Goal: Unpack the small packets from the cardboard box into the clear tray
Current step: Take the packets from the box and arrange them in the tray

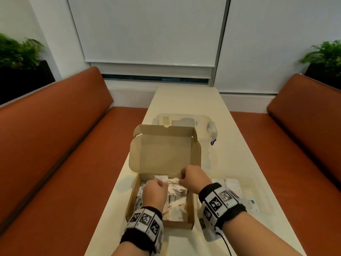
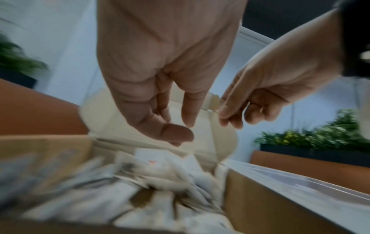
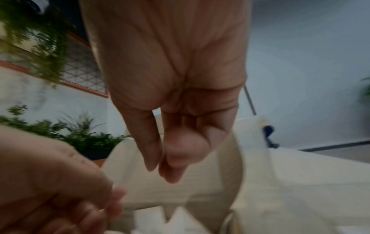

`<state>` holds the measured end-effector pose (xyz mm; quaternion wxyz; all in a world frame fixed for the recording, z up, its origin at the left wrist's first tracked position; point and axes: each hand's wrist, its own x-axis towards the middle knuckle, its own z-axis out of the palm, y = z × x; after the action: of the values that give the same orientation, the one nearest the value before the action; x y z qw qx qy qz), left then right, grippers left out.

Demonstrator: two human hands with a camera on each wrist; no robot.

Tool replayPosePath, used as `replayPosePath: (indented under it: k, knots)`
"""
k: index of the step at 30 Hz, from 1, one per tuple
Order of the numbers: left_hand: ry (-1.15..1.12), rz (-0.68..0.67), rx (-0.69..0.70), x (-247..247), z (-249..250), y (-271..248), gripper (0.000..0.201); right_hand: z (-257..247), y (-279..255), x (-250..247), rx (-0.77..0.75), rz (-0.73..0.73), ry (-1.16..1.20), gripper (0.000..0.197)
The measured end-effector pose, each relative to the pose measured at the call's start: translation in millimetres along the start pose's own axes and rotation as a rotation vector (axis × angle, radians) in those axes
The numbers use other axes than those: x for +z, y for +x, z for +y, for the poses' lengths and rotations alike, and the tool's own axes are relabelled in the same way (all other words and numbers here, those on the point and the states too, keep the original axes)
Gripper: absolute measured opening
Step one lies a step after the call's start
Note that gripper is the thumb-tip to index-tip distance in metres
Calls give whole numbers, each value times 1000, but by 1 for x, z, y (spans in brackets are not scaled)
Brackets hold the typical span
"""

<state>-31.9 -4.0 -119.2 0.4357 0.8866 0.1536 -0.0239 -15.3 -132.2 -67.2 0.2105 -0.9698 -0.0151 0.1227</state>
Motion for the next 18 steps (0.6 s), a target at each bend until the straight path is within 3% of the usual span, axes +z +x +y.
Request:
replayPosePath:
  k: [2, 5, 9, 18]
  knots:
    - [-6, 50, -9, -16, -7, 6, 15, -20, -2, 10, -55, -90, -31, 3]
    - [15, 101, -15, -31, -17, 9, 17, -41, 2, 31, -90, -224, -149, 38]
    - [19, 107, -18, -37, -29, 6, 15, -50, 11, 56, -36, -189, -256, 63]
    - [59, 60, -8, -29, -37, 9, 12, -32, 28, 72, 59, -296, -285, 52]
